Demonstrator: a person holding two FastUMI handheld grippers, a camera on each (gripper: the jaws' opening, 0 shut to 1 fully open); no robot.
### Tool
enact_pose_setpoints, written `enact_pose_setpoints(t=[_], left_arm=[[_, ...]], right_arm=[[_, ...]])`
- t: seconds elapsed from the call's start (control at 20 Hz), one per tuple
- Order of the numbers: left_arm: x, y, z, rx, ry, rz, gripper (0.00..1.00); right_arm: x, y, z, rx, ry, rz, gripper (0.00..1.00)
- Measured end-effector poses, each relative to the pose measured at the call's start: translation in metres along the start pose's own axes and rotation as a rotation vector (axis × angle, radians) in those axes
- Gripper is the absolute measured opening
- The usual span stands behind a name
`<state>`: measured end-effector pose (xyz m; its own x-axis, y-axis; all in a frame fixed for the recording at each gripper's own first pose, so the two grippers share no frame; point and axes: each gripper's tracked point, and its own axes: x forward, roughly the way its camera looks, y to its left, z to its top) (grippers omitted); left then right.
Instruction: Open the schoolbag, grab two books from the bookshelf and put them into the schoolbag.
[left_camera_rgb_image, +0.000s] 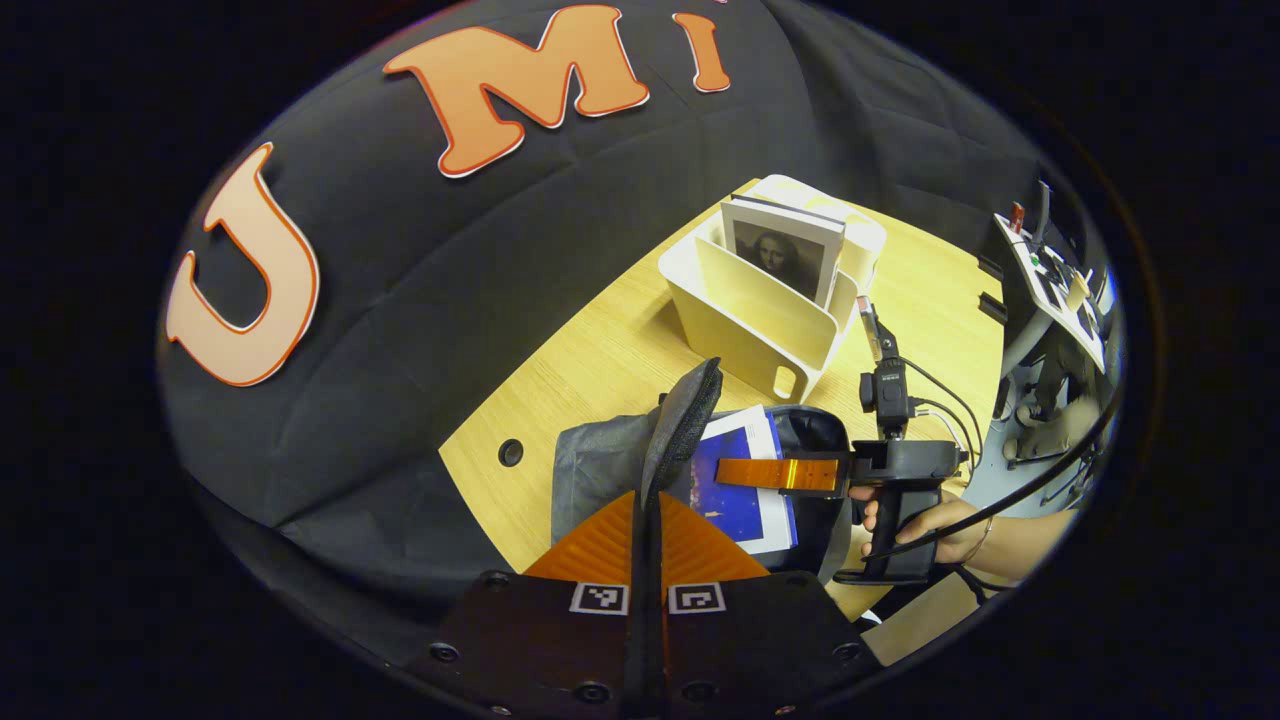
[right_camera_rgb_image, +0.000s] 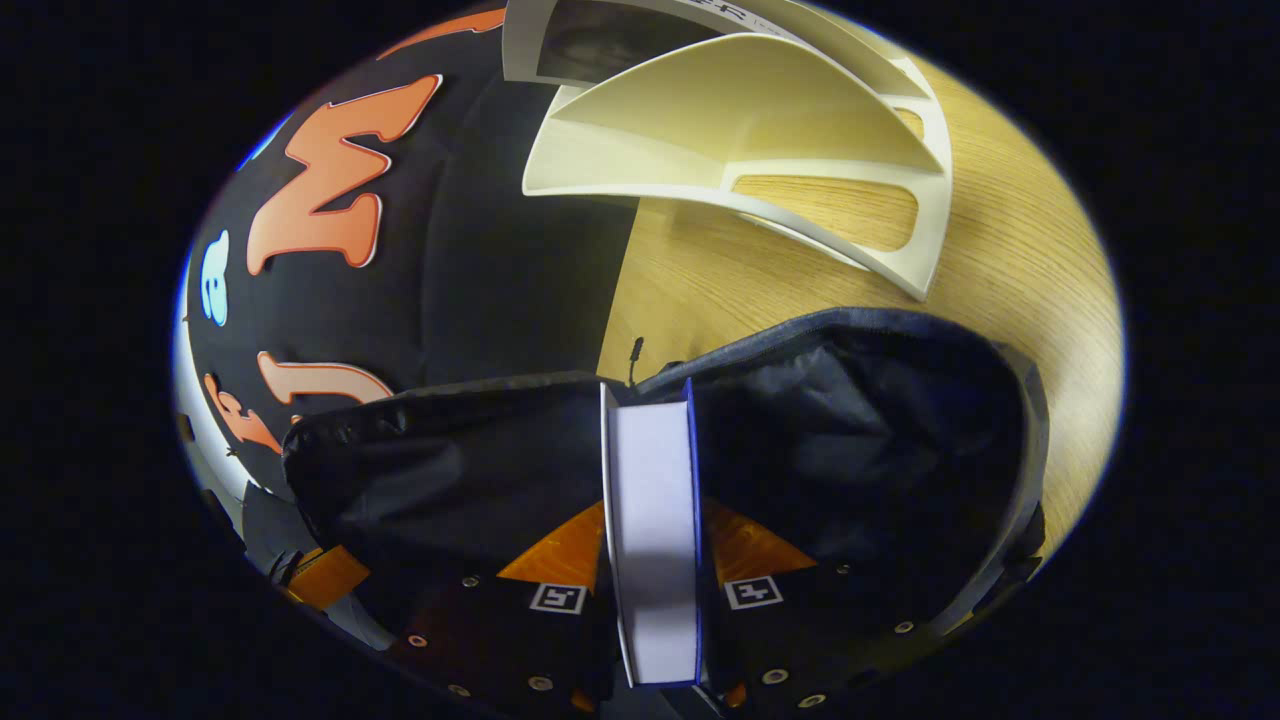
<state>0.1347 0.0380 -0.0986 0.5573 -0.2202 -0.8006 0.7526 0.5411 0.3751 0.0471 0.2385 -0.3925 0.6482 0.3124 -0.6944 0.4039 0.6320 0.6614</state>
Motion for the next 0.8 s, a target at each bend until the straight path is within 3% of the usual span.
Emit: enact_pose_setpoints(t=[0.1,0.2,0.25,0.35,0.65,0.8], left_arm=[[0.001,0.006,-0.005,-0.015,0.009,-0.003,0.0],[0.003,0.006,-0.007,-0.038,0.002,-0.019,0.01],[0.004,0.005,-0.007,-0.049,-0.001,-0.029,0.01],[0.007,0.008,-0.01,-0.066,-0.006,-0.038,0.0],[0.006,0.004,-0.021,-0.063,-0.015,-0.068,0.0],[0.006,-0.002,-0.021,-0.032,-0.021,-0.084,0.01]], right_arm=[[-0.002,-0.013,0.002,-0.056,-0.003,-0.093,0.47],[-0.008,-0.014,0.0,-0.07,0.017,-0.124,0.62],[-0.013,-0.014,0.0,-0.071,0.028,-0.135,0.76],[-0.026,-0.014,0.001,-0.075,0.045,-0.145,0.95],[-0.089,-0.018,0.034,-0.144,0.025,-0.196,0.98],[-0.13,-0.028,0.072,-0.232,-0.023,-0.266,0.98]])
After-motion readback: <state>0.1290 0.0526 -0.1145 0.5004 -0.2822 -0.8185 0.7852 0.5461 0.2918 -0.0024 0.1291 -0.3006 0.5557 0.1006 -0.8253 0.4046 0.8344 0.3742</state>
